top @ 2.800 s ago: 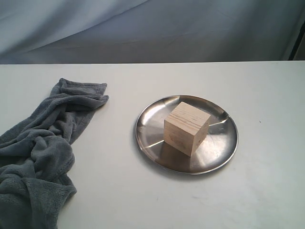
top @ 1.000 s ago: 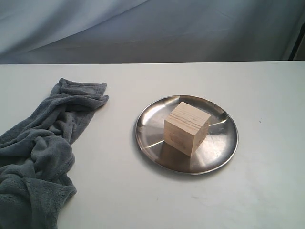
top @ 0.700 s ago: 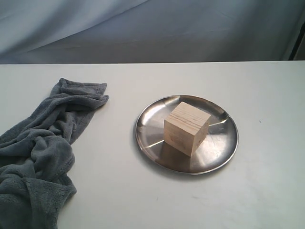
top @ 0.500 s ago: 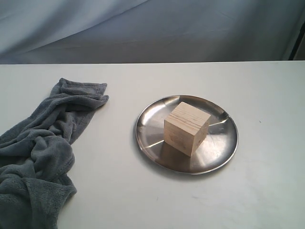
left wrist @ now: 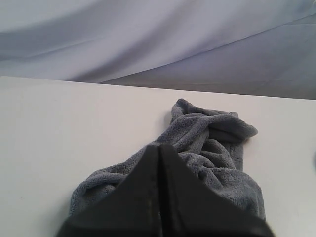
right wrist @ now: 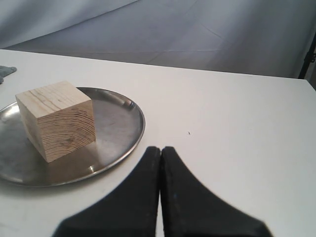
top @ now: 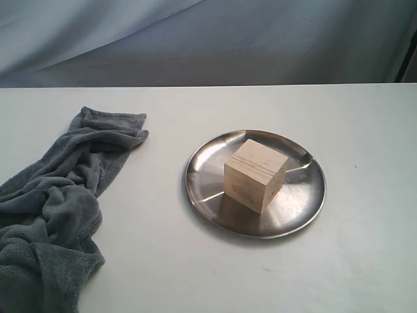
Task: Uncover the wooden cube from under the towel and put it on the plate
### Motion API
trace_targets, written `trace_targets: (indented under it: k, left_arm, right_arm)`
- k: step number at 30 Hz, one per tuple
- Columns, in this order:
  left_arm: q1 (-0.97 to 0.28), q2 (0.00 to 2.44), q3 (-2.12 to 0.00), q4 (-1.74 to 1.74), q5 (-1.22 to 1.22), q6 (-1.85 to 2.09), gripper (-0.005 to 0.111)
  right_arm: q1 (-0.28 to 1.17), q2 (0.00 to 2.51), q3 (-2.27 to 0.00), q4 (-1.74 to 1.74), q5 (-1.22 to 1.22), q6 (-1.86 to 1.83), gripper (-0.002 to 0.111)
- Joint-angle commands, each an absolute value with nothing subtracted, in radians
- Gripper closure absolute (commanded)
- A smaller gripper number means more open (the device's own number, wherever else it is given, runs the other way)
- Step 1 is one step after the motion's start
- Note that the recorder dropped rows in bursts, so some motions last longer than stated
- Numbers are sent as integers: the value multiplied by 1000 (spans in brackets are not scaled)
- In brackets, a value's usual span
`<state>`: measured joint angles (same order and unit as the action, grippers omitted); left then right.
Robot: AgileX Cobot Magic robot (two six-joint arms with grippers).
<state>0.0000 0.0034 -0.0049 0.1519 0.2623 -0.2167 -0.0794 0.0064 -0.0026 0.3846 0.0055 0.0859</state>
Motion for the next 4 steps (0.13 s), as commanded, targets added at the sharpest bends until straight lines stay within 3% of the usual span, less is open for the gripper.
trace_targets:
  k: [1,4]
  left_arm:
    - [1,0,0,152,262,-209,107]
    - [1,0,0,152,262,-209,107]
  right_arm:
    - [-79,0,0,390,17,90,105]
    - [-79,0,0,390,17,90,105]
